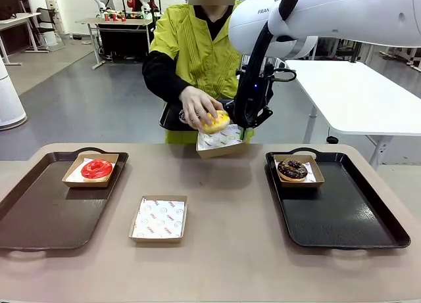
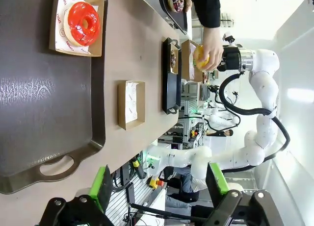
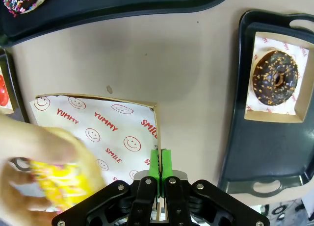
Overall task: Individually package the donuts and arrange them on the tray.
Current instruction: Place the picked Paper togo box on the Handle tray while simultaneously picking up another Paper togo box from the table with the other hand.
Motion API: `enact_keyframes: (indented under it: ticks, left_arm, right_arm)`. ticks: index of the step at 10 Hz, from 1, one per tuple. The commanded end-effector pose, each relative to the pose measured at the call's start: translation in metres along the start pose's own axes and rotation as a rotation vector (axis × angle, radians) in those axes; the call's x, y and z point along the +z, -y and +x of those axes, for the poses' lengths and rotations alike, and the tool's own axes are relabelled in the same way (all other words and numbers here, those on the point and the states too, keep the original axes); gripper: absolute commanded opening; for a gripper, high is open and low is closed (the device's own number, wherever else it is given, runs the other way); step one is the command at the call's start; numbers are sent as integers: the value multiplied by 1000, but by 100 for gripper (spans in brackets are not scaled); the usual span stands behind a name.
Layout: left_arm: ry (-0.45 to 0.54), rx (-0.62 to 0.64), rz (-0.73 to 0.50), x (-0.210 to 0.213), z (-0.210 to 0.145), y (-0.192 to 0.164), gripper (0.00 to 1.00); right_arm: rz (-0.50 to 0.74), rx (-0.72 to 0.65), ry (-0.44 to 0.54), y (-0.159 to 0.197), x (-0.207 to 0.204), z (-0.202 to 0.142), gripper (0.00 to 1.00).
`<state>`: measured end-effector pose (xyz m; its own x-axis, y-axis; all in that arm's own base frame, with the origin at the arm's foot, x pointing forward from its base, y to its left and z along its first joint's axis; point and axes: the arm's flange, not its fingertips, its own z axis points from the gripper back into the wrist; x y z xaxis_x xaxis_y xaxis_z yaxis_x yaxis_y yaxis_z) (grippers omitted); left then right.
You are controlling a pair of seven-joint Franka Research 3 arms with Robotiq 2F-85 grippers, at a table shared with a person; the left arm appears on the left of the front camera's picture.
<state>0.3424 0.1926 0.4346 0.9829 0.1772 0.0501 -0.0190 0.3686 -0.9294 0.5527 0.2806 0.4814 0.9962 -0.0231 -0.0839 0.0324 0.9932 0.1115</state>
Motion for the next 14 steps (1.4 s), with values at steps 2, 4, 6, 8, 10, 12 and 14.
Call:
enact_keyframes:
  ticks: [2, 4, 6, 8, 10, 12, 14]
  left_arm:
    - [-5, -7, 9, 3, -2, 1, 100]
    - [-5, -7, 9, 3, -2, 1, 100]
    - [-5, -7, 9, 3, -2, 1, 100]
    - [-5, -7, 9, 3, -2, 1, 100]
    - [-5, -7, 9, 3, -2, 1, 100]
    - [-49, -26, 103, -13, -2, 21, 100]
    - [-130, -12, 262, -38, 2, 63, 100]
  right_arm:
    - [-1, -2, 2, 2, 1, -1, 0]
    - [-1, -2, 2, 2, 1, -1, 0]
    - [-1, -2, 2, 2, 1, -1, 0]
    - [-1, -2, 2, 2, 1, -1, 0]
    - [-1, -2, 2, 2, 1, -1, 0]
    - [5, 79, 10, 13, 12, -16, 2]
    - [21, 125, 37, 57, 37, -54, 2]
